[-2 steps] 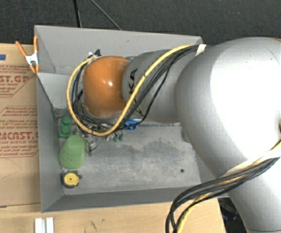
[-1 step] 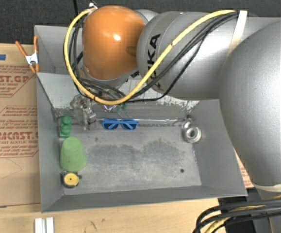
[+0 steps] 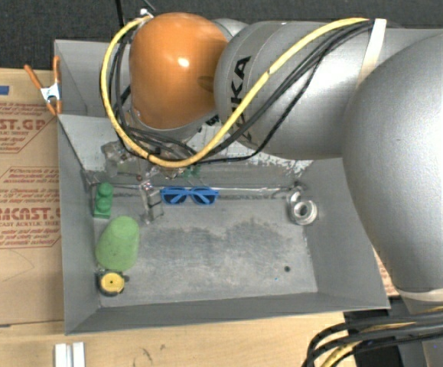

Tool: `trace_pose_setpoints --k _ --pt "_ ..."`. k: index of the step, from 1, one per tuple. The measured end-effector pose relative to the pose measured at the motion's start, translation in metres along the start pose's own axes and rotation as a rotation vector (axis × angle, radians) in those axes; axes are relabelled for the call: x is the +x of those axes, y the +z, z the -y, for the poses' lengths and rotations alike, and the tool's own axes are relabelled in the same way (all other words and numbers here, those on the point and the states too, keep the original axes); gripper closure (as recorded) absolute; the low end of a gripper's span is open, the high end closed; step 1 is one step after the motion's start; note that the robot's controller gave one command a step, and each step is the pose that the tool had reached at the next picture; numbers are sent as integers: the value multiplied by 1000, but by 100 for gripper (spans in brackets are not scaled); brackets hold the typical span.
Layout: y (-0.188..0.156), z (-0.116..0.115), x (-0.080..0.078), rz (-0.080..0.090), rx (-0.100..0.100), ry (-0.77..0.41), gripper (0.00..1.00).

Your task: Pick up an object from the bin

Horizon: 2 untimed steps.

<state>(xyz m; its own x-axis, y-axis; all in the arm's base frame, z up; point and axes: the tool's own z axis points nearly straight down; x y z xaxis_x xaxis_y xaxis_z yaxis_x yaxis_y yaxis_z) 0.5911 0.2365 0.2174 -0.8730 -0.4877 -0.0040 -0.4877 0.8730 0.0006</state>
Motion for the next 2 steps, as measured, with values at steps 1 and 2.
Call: trace_pose_setpoints --k 1,2 --pt "96 -7 48 -12 -2 69 0" --pt "144 -32 35 9 -2 -79 0"
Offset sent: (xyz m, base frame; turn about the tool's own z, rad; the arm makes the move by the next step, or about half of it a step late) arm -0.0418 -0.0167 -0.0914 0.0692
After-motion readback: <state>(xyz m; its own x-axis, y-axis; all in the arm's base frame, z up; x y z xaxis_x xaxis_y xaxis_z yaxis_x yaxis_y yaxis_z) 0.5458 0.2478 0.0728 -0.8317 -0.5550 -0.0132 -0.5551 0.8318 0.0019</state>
